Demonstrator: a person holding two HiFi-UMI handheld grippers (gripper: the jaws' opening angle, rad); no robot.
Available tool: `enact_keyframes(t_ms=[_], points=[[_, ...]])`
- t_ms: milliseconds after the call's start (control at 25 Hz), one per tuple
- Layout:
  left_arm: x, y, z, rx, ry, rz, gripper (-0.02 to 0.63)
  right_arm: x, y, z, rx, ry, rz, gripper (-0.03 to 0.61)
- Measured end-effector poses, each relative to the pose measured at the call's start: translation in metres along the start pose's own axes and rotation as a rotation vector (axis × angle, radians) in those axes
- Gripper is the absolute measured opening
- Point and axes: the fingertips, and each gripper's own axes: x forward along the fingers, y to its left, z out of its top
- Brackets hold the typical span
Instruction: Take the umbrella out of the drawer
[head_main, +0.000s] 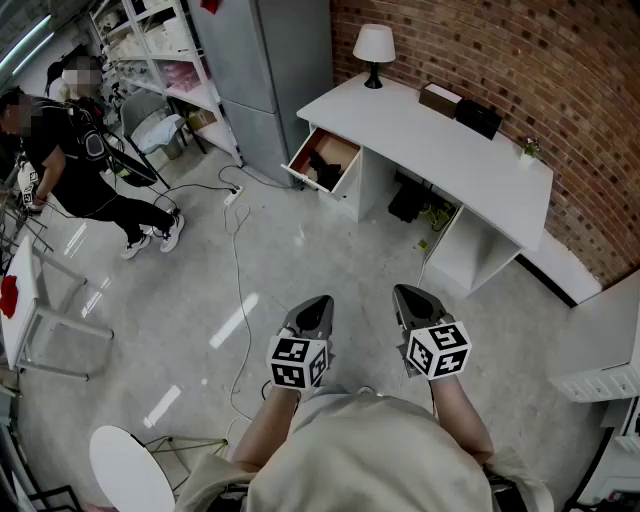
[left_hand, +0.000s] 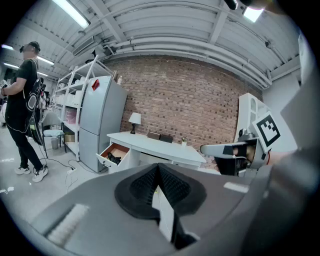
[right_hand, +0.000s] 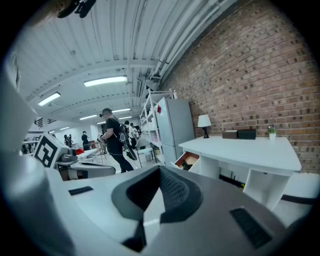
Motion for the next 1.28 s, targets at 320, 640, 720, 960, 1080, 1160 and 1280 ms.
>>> enact_keyframes(t_ms=[320,640,720,960,1080,1160,1280], points=[[-0.034,-0.006,0.002,-0.011,-0.048,0.037,0.011,-0.019,0.033,-0.009,-0.033,-0.011,0.052,0.002],[-0.046,-0.021,-0.004,-0.022,-0.065,0.048,0.011,-0.04,0.038,-0.018,-0.064,-0.011,0.075,0.002],[-0.046,-0.024,-0.004,-0.035,-0.077,0.048,0.011,-0.044,0.032,-0.018,-0.058,-0.023,0.074,0.002],[-0.044,-0.031,-0.006,-0.056,-0.1,0.049,0.018,-0.048,0.022,-0.024,-0.044,-0.014,0.102,0.073],[-0.041,-0.036,-0.006,-0.07,-0.102,0.036,0.082,-0.047,0.02,-0.024,-0.037,-0.018,0.115,0.142],[-0.039,-0.039,-0.007,-0.074,-0.097,0.031,0.117,-0.046,0.019,-0.025,-0.031,-0.014,0.127,0.213],[-0.036,-0.04,-0.01,-0.075,-0.089,0.035,0.143,-0.042,0.018,-0.029,-0.03,0.004,0.147,0.272]])
